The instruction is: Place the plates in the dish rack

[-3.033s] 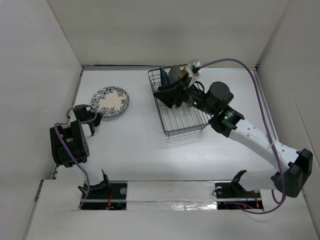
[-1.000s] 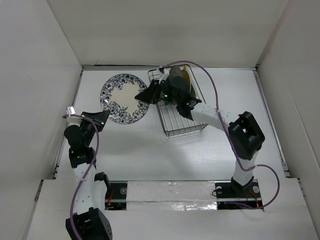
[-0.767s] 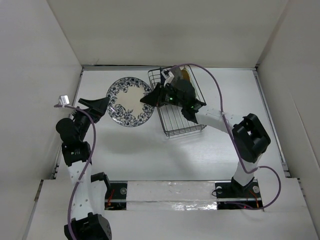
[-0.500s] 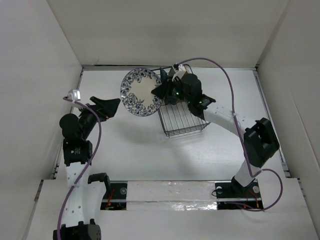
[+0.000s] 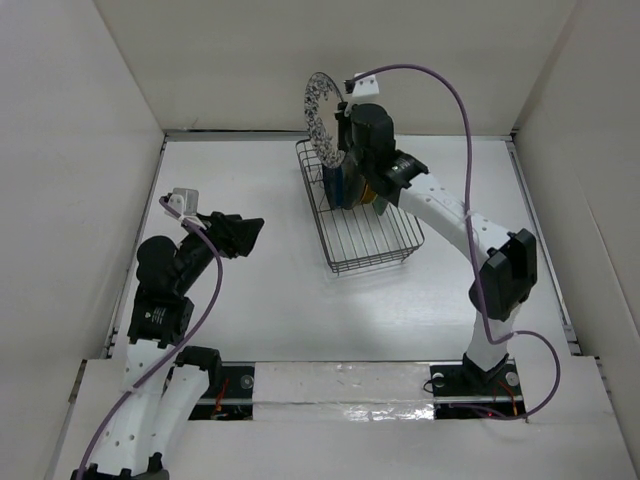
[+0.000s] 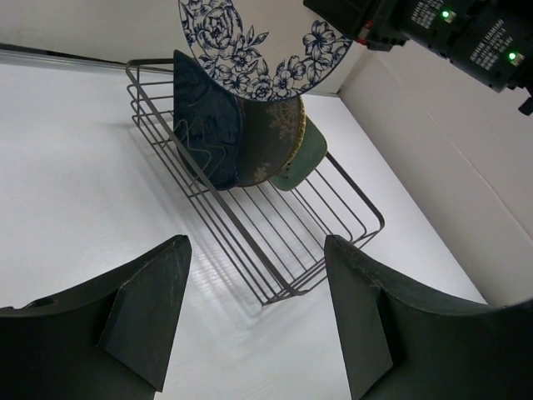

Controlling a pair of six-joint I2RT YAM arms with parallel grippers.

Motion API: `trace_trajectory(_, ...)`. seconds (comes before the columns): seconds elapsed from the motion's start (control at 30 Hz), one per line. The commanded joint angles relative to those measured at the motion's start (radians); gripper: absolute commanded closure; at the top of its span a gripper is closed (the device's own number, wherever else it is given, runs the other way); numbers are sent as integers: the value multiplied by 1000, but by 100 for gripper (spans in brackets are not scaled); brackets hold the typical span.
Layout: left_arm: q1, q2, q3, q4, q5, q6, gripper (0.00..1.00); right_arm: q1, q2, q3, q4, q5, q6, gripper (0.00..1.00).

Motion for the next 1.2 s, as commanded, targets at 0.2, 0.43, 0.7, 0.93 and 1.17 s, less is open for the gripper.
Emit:
trace_trajectory(0.2,-49,-39,25,-47,-84,84,38,117,121,185,69,274,-346,100)
trace_trajectory(0.43,-49,-50,28,-58,-100,87,38,154,187,191,69,369,-390,100)
trace_trajectory(0.7,-49,-53,25,-58,-103,85,38,205,215,165,141,582,-401,100)
trace_trajectory(0.93,-49,-47,25,-59,-107,87,38,205,181,122,187,662,-371,100)
trace_trajectory(1.17,-49,-47,25,-61,-115,88,38,185,202,125,70,555,-245,100)
